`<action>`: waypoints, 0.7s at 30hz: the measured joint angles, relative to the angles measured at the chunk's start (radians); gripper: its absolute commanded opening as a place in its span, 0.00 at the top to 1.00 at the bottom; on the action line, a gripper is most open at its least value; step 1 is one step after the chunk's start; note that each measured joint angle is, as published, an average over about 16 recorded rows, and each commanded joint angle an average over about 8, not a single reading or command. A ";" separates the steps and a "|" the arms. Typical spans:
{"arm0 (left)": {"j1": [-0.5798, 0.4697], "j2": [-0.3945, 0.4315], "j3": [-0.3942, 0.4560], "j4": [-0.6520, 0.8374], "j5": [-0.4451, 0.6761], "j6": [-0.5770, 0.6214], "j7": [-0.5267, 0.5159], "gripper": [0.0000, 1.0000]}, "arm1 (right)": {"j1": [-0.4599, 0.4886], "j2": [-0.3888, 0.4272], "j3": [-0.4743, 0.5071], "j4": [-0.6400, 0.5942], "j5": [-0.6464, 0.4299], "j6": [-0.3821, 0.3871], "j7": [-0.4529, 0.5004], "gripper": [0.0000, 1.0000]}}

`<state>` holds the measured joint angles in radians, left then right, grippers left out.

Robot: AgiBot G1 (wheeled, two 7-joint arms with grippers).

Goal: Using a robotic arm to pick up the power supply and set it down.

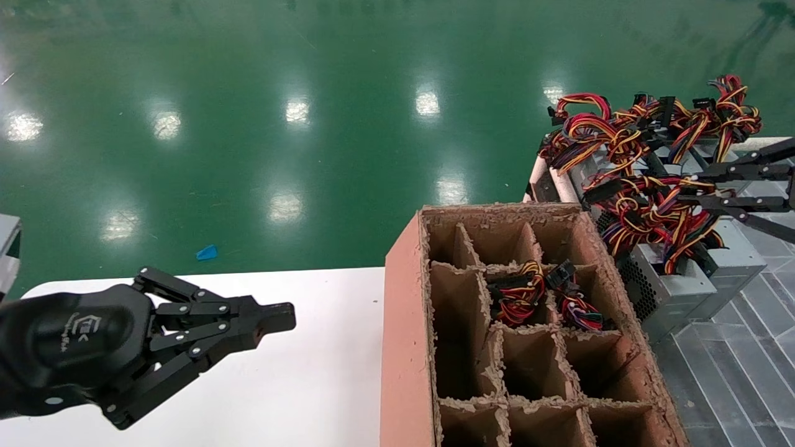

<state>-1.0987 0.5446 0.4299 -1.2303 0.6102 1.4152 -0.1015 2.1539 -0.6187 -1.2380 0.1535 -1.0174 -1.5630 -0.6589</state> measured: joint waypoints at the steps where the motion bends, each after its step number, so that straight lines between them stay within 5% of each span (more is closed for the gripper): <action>1: 0.000 0.000 0.000 0.000 0.000 0.000 0.000 1.00 | 0.003 0.000 -0.001 -0.001 0.000 -0.001 0.001 0.00; 21: 0.000 0.000 0.000 0.000 0.000 0.000 0.000 1.00 | 0.097 0.057 0.001 0.069 -0.006 -0.009 0.049 0.00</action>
<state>-1.0987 0.5446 0.4299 -1.2303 0.6102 1.4152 -0.1015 2.2508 -0.5621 -1.2368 0.2223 -1.0239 -1.5722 -0.6102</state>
